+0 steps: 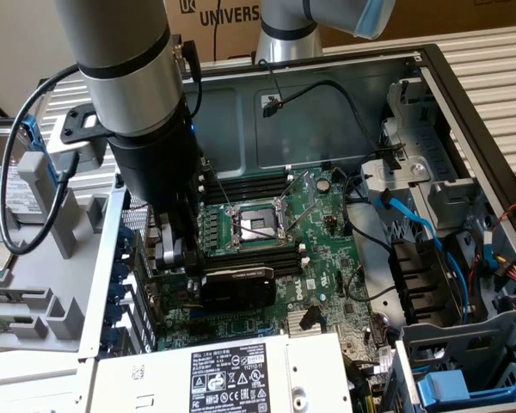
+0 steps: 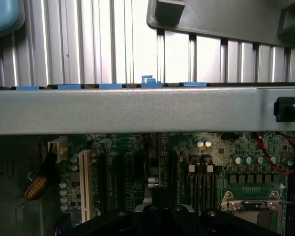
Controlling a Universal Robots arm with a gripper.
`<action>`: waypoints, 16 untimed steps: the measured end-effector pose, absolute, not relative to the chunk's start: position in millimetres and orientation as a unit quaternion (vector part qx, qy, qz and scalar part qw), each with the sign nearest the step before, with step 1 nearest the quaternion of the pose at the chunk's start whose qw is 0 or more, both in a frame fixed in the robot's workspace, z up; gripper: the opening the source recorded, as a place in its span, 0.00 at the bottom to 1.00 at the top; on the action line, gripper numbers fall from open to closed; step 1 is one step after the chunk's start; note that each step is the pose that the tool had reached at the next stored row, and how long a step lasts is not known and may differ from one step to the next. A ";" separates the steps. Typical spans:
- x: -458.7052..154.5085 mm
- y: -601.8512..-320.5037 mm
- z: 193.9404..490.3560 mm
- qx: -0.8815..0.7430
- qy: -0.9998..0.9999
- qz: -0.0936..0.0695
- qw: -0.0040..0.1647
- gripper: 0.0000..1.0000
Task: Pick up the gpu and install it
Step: 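Press down on the gpu until it lock into place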
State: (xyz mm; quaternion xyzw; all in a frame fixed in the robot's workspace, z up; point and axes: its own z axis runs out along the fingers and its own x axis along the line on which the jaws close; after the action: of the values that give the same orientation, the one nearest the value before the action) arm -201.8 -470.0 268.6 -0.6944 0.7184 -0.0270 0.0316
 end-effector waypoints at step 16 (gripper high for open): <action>-198.4 -470.2 295.2 -0.693 0.720 -0.026 0.030 0.11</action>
State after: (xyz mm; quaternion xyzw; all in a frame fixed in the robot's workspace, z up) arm -198.4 -470.2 295.2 -0.6932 0.7196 -0.0264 0.0297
